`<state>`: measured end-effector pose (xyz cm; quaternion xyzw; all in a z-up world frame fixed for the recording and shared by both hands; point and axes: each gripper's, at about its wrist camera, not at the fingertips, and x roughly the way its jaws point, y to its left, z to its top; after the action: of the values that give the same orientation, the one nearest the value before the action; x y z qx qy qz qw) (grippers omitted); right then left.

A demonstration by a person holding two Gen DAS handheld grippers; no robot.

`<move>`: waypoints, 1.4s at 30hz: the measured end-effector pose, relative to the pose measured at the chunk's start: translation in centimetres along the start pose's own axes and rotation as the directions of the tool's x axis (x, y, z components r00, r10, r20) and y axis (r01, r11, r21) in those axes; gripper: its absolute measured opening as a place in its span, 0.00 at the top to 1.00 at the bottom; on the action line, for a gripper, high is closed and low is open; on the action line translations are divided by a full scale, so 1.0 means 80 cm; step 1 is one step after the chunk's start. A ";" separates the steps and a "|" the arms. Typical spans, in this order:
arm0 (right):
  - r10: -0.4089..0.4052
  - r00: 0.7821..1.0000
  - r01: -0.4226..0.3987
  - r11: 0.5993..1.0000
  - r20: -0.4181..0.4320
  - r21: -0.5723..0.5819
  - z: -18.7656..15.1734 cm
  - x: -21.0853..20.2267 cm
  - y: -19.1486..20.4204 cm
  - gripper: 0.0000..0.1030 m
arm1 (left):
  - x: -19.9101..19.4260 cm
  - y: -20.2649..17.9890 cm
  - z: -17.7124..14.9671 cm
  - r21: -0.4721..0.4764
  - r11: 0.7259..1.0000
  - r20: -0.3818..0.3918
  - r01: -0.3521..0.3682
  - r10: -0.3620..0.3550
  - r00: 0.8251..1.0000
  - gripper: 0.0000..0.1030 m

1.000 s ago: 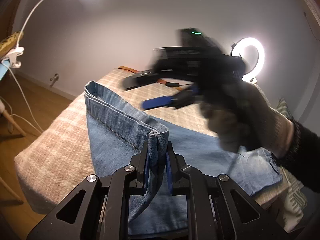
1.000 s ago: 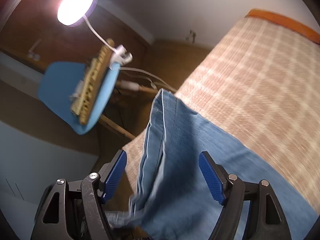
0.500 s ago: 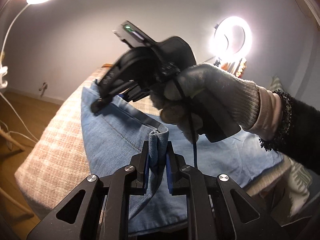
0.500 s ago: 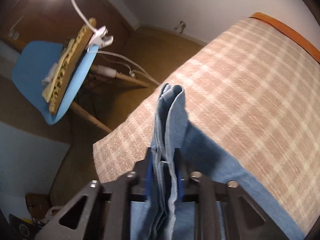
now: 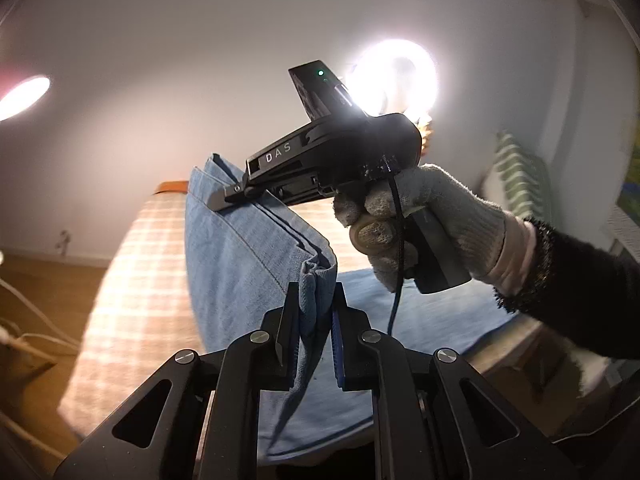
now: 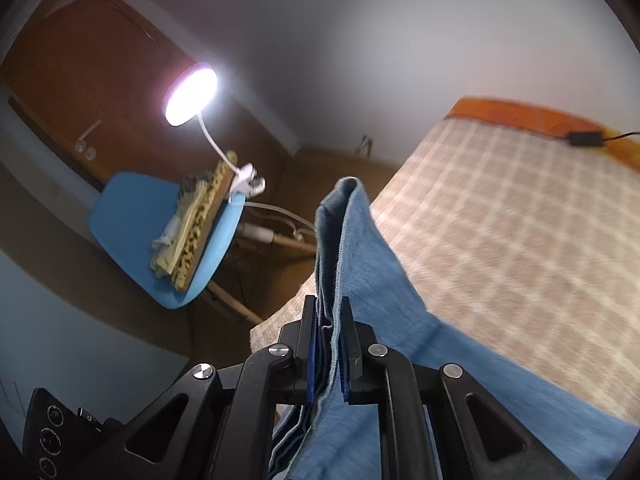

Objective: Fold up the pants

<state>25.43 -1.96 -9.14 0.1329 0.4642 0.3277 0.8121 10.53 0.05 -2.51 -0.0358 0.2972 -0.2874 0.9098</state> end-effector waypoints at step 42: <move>-0.337 0.941 0.330 0.908 -0.021 0.258 -0.191 -0.204 -0.304 0.90 | 0.277 -0.226 -0.049 0.019 0.930 -0.271 0.368 -0.349 0.897 0.89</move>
<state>16.77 -32.24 -19.08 0.1598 0.5090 0.1196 0.8373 13.86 -26.61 -13.02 -0.0196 0.3933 -0.4625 0.7944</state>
